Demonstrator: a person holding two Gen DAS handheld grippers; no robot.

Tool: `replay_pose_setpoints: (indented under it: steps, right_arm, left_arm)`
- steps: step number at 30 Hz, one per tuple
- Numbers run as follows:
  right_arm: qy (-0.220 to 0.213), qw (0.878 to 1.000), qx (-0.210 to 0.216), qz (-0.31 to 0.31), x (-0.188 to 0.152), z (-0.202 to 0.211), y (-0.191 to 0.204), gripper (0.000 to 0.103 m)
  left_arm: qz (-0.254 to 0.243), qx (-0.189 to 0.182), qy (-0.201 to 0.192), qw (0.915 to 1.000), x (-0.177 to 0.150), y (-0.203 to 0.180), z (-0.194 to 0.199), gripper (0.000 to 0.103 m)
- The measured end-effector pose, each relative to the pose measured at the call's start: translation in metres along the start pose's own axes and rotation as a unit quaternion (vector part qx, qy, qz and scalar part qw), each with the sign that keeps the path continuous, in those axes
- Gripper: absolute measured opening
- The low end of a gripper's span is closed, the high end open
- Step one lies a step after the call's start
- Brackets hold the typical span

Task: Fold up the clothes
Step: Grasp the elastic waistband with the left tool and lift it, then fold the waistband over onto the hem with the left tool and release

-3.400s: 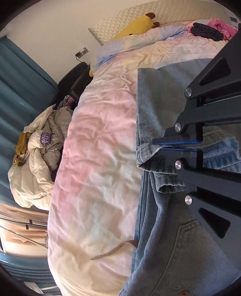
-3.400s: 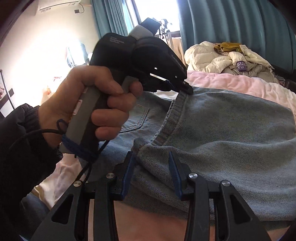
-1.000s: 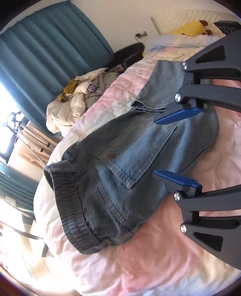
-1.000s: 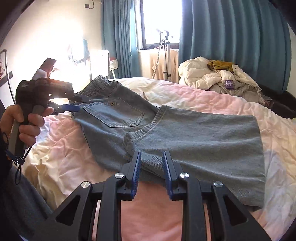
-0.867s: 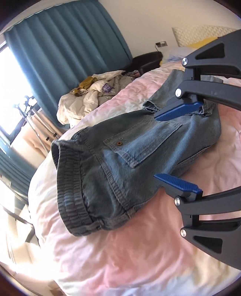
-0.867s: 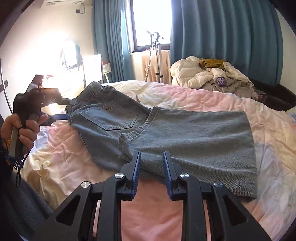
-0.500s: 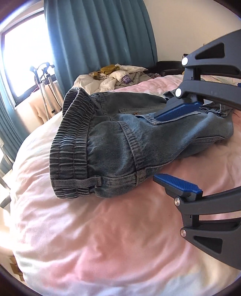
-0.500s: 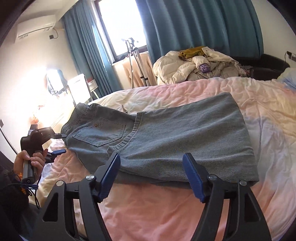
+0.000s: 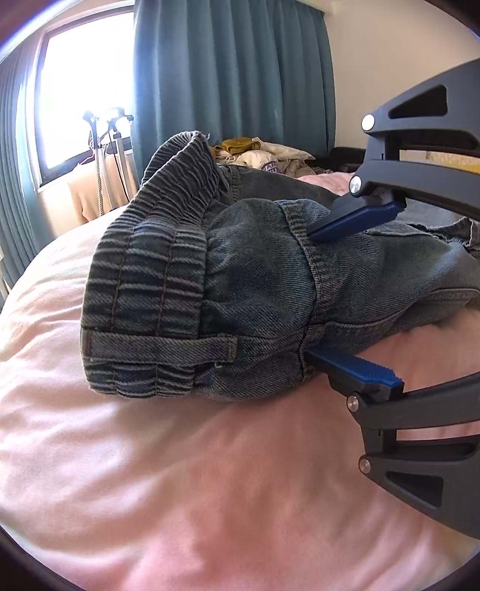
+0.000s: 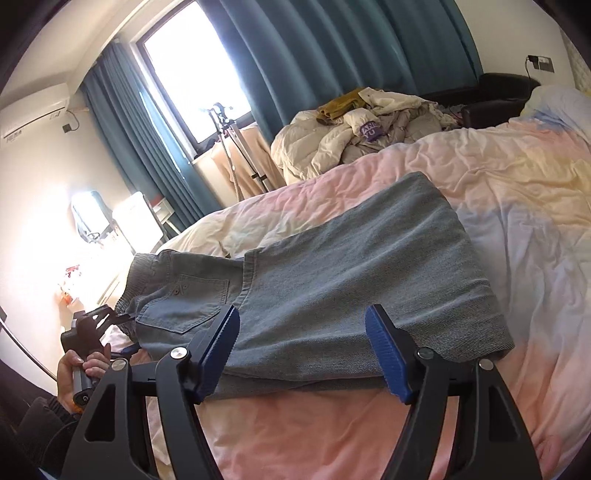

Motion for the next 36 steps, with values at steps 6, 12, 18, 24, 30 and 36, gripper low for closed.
replay_pose_setpoints:
  steps: [6,12,18,24,30,36]
  right_arm:
    - [0.008,0.998,-0.011,-0.062,0.003,-0.005,-0.021,0.072]
    - [0.002,0.998,-0.038,-0.056,0.002,-0.005,-0.019,0.072]
    - [-0.010,0.996,-0.058,-0.065,0.003,0.001,-0.023,0.072]
    - [-0.024,0.995,-0.070,-0.063,0.009,0.010,-0.026,0.072]
    - [-0.031,0.994,-0.054,-0.088,0.015,0.032,-0.038,0.072]
    - [-0.058,0.992,-0.055,-0.095,0.026,0.061,-0.053,0.072]
  left_arm:
    - [-0.014,0.024,0.012,0.9996,0.008,-0.008,-0.018,0.061]
    - [-0.103,0.096,-0.052,0.9887,-0.009,-0.049,-0.023,0.027]
    - [-0.229,0.143,-0.147,0.9517,-0.047,-0.107,-0.005,0.015]
    - [-0.355,0.130,-0.198,0.9043,-0.105,-0.191,0.012,0.015]
    - [-0.436,0.113,-0.209,0.8681,-0.160,-0.248,0.030,0.014]
    - [-0.499,0.104,-0.208,0.8348,-0.226,-0.290,0.020,0.014]
Point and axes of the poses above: each gripper's, at about its wrist camera, not at the fingertips, and z roughly against the way its jaws point, y to its left, x to its top, the point moved 1 cm from there along -z, roughly the way its jaws point, and after that the axes turned 6 degrees about y, right-handed, at the moved point
